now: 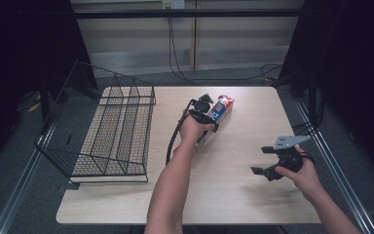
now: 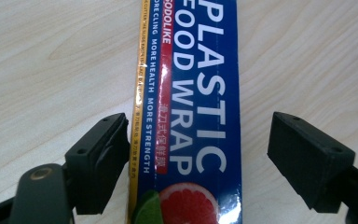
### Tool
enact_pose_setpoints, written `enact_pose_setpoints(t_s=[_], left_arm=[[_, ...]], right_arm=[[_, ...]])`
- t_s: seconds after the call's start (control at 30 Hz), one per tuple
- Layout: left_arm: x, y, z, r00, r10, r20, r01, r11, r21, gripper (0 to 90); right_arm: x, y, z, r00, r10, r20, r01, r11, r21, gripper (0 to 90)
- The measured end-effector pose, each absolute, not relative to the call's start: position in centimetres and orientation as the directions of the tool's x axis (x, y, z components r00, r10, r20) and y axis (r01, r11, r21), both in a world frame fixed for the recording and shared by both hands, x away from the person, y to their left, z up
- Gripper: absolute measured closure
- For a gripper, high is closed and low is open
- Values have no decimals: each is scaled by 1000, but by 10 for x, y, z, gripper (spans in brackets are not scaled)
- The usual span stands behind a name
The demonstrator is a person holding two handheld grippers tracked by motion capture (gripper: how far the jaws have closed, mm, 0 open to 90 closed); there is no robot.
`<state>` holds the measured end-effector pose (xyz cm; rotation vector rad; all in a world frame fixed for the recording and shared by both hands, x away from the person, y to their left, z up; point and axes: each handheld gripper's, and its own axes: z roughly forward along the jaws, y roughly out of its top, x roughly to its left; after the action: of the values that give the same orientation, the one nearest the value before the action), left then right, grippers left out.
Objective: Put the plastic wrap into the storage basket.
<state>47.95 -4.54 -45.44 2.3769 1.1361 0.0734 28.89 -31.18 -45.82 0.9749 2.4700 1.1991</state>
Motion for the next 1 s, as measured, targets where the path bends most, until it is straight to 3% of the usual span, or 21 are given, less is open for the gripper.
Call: enact_pose_setpoints(t_s=[0.37, 0.6, 1.0], left_arm=[[483, -50, -461, 671, 736, -88, 697, -585, 414, 407], [481, -49, -452, 677, 731, -91, 715, -623, 317, 431], [478, -24, -415, 641, 761, -100, 753, -598, 275, 442]], right_arm=[[289, -311, -458, -756, 650, 78, 463, 447, 765, 66], [289, -311, -458, -759, 646, 81, 463, 448, 765, 67], [289, -310, -458, -754, 653, 75, 460, 443, 770, 68]])
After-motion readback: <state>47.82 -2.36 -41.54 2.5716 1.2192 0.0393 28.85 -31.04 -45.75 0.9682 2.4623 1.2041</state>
